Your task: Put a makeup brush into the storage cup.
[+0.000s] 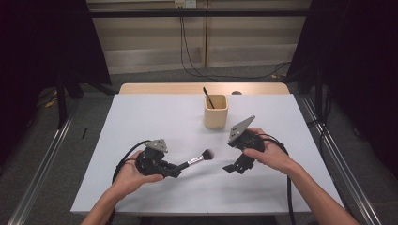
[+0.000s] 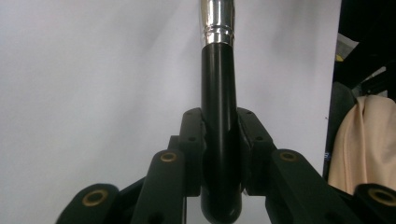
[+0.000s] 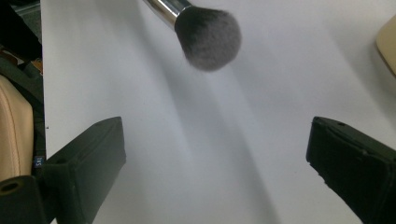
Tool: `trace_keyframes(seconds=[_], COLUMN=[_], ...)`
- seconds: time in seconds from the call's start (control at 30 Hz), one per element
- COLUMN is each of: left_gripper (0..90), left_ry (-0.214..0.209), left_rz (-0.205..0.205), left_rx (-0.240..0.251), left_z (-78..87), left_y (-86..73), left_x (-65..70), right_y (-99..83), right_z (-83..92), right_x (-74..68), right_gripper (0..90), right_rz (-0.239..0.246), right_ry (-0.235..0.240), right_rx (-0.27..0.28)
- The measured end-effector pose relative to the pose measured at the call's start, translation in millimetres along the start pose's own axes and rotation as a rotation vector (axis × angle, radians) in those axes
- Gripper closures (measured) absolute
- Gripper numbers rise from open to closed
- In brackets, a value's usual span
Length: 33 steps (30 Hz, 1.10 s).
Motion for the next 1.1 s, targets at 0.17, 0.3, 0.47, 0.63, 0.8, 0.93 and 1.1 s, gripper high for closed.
trace_keyframes(seconds=[0.17,0.3,0.47,0.63,0.8,0.93,1.1], left_gripper=[74.6,74.6,74.6,74.6,74.6,74.6,74.6], left_ry=[0.004,-0.002,-0.001,-0.004,0.0,0.017,0.026], left_rz=[0.012,0.011,0.002,-0.001,-0.002,-0.007,-0.012], left_rx=[0.034,0.05,0.072,0.085,0.106,0.148,0.198], left_z=[4.0,3.8,2.7,1.9,1.7,3.1,4.0], left_y=[0.2,0.3,1.9,2.2,4.0,8.5,13.5], left_x=[-1.8,-0.3,2.1,3.5,4.0,3.6,2.4], right_y=[-4.7,-12.5,-19.3,-22.7,-22.9,-20.1,-16.4], right_z=[2.4,1.7,0.0,-3.1,-8.2,-10.8,-11.9], right_x=[0.3,1.5,-0.9,-1.5,-3.5,-4.7,-6.1], right_gripper=[4.9,4.4,3.8,4.0,4.5,5.0,4.7], right_rz=[-0.023,-0.076,-0.119,-0.126,-0.108,-0.11,-0.12], right_ry=[-0.02,-0.023,0.01,-0.009,-0.013,-0.009,-0.009], right_rx=[0.04,0.041,0.059,0.067,0.081,0.117,0.154])
Point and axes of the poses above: each handheld gripper's, and its own axes: z roughly backward along the jaws, y roughly out of its top, x roughly to its right, the point moved 9 cm from there along -z, roughly forward along the jaws, and after that the axes turned 3 degrees about x, right-handed, at the moved point
